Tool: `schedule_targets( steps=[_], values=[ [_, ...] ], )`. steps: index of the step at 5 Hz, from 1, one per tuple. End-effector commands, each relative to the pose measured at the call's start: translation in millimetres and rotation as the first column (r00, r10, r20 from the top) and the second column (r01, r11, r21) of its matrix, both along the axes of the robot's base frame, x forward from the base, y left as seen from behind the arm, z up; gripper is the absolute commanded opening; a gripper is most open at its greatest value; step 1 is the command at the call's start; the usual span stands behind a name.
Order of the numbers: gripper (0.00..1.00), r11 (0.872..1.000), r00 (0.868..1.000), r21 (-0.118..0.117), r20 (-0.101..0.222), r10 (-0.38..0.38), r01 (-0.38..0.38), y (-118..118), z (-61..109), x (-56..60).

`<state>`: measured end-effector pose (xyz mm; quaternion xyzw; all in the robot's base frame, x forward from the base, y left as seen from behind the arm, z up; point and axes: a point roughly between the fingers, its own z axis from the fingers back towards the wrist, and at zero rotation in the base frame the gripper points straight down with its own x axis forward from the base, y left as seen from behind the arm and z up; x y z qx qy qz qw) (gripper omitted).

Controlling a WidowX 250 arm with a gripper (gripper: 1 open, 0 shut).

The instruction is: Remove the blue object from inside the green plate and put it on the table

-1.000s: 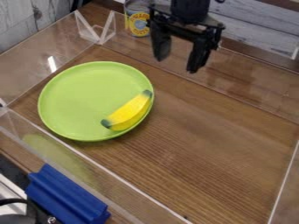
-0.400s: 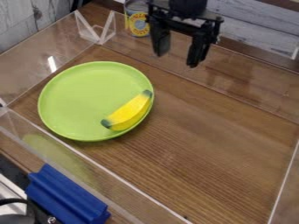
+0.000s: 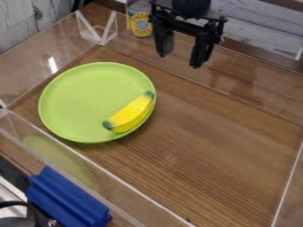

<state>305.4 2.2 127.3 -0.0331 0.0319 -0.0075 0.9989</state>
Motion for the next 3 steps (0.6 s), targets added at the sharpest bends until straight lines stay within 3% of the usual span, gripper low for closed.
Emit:
schedule_targets(
  steps=[1, 3],
  values=[
    [1.0, 1.0, 0.999, -0.001, 0.053, 0.01, -0.01, 3.1, 14.1, 4.3],
    [1.0, 1.0, 0.999, -0.004, 0.05, 0.004, -0.004, 2.5, 13.8, 2.1]
  ],
)
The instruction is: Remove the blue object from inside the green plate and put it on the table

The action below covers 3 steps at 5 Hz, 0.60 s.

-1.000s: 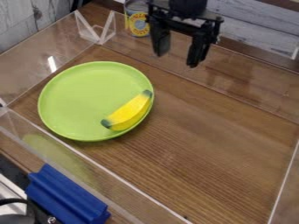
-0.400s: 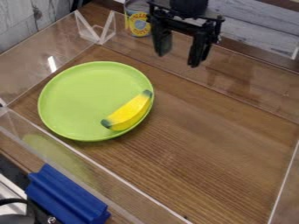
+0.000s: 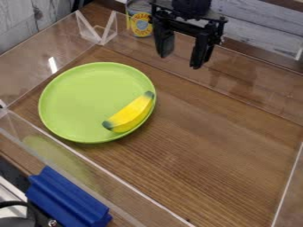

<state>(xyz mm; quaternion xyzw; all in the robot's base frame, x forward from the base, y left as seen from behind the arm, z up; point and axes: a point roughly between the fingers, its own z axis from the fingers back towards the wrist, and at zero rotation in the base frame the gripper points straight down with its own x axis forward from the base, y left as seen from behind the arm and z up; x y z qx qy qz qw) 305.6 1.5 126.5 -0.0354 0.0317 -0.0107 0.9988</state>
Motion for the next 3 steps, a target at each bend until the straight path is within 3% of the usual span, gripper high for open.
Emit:
schedule_targets(
  steps=[1, 3],
  values=[
    [1.0, 1.0, 0.999, -0.001, 0.051, 0.008, -0.007, 3.4, 15.0, 1.2],
    [1.0, 1.0, 0.998, -0.004, 0.057, 0.002, -0.002, 4.5, 16.0, 0.0]
  ],
)
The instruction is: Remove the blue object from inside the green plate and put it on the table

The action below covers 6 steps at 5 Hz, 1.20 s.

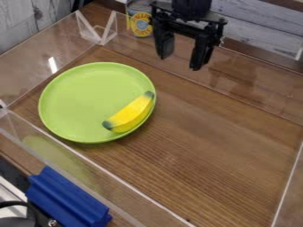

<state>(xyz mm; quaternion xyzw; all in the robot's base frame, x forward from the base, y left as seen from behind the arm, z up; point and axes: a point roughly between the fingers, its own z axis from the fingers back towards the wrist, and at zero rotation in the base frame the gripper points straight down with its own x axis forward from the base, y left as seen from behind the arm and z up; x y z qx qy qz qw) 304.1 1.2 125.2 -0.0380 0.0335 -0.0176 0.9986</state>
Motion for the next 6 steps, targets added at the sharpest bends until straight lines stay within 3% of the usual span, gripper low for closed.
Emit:
schedule_targets(
  steps=[1, 5, 6],
  values=[
    [1.0, 1.0, 0.998, -0.001, 0.063, 0.014, -0.014, 5.6, 17.8, 1.4],
    [1.0, 1.0, 0.997, -0.014, 0.077, 0.011, -0.009, 5.0, 19.6, 2.2],
    [1.0, 1.0, 0.997, -0.014, 0.081, 0.017, -0.016, 9.7, 13.2, 6.3]
  ],
)
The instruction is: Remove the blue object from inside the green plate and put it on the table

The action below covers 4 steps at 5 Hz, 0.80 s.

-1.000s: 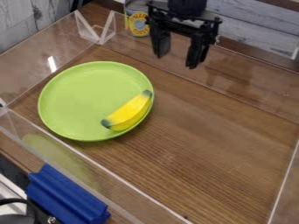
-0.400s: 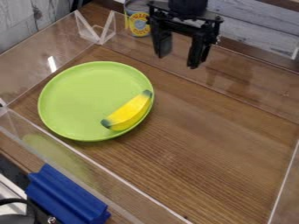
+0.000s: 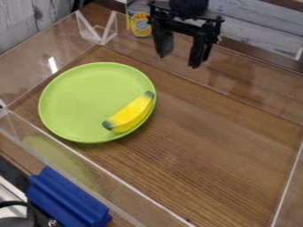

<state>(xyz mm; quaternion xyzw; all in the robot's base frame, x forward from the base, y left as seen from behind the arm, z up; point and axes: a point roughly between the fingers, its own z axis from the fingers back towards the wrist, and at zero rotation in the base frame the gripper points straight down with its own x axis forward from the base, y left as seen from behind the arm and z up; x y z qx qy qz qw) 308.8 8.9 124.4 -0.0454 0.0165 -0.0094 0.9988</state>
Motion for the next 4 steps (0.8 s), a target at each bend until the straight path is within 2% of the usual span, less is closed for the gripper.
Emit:
schedule_targets(
  steps=[1, 4],
  values=[
    [1.0, 1.0, 0.999, 0.003, 0.049, 0.005, -0.005, 6.1, 7.4, 5.0],
    [1.0, 1.0, 0.998, 0.0, 0.053, 0.017, -0.017, 18.3, -12.2, 11.4]
  ],
)
